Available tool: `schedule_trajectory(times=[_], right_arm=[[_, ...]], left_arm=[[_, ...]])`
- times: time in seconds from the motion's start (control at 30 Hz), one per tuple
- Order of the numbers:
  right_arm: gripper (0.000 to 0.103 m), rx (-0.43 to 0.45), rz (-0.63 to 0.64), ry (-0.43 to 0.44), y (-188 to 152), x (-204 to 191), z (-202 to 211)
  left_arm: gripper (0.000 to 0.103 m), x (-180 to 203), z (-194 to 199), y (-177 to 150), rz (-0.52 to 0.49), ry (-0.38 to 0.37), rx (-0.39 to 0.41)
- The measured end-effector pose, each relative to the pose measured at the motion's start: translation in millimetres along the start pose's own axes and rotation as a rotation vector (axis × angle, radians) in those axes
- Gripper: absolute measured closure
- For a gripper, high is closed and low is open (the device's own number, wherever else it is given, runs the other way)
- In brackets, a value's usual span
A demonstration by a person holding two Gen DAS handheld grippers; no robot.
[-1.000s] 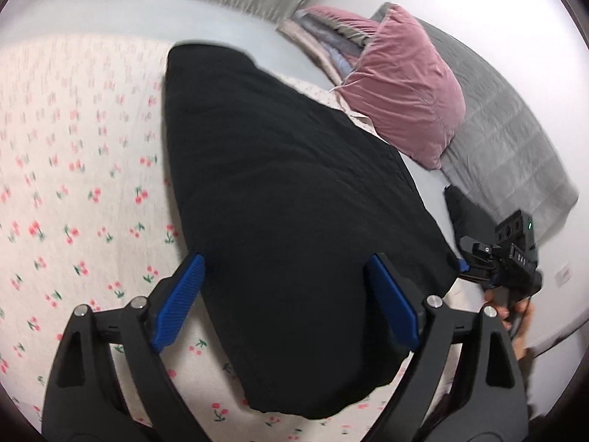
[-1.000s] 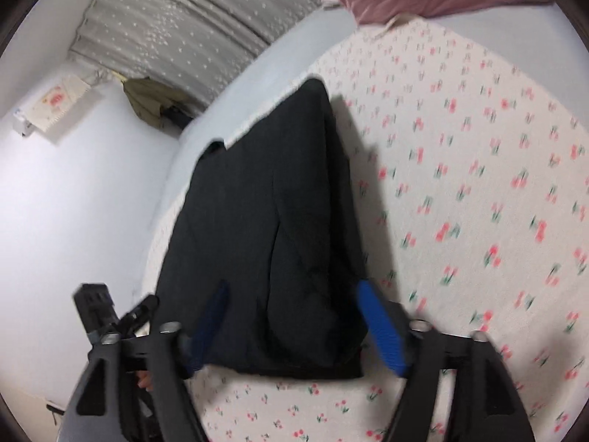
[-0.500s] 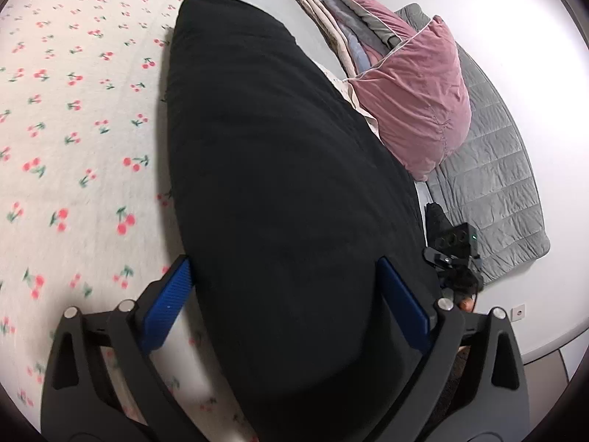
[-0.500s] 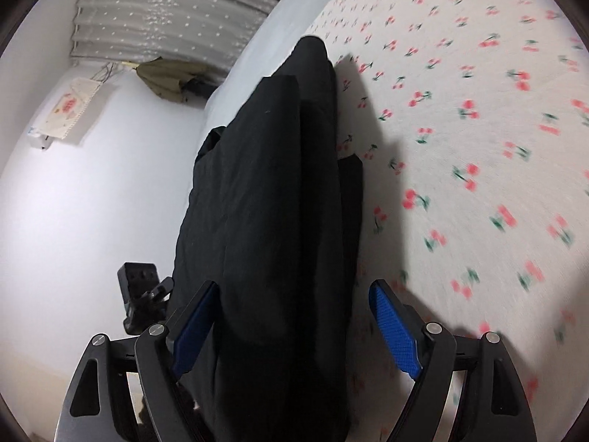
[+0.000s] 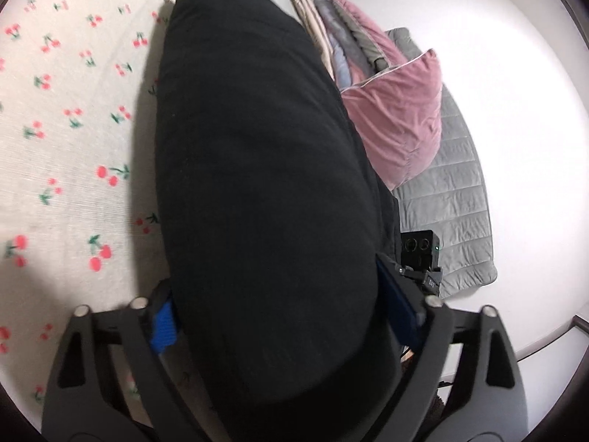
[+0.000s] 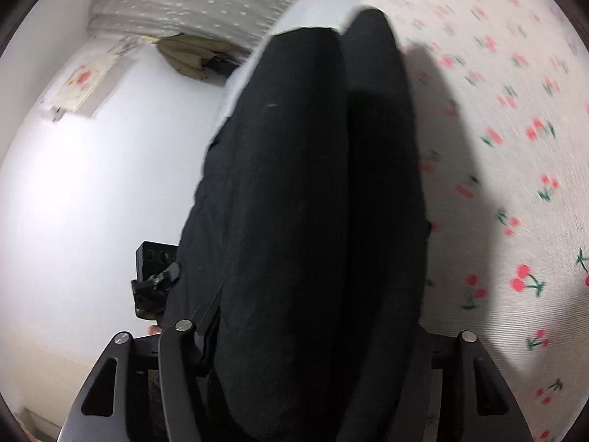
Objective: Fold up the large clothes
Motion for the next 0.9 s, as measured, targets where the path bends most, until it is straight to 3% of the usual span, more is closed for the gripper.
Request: schedule_trajectory(times=[0.17,0.27,0.47,0.73,0.9], right_arm=[[0.045,0.018,0.109,0.057,-2,-64,-18],[0.045,-0.004,0.172,0.078,-7,-104,-53],[0.046,-0.046,0.181,0.22,-18,-169,-133],[0.046,-0.181,0.223,0.307,-47,-244,-249],[0.046,-0.24,0.227,0.321,-69,-262,-301]], left_arm=[[0.018,8,44,22,-0.027,0.031,0.072],[0.018,6,91,41,-0.045,0.066,0.145],[0.018,-21,195,70,-0.046,0.15,0.292],[0.018,-92,303,81,0.04,0.239,0.461],[0.018,-141,333,74,0.091,0.266,0.543]])
Point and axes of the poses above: each gripper's, at about its wrist camera, not at the fingertips, and z roughly against the way its jaws point, x to its right, y to its top, the point moved 1 cm from there along -z, roughly the way its jaws point, and after that the axes turned 15 degrees about x, right-handed, at the moved point
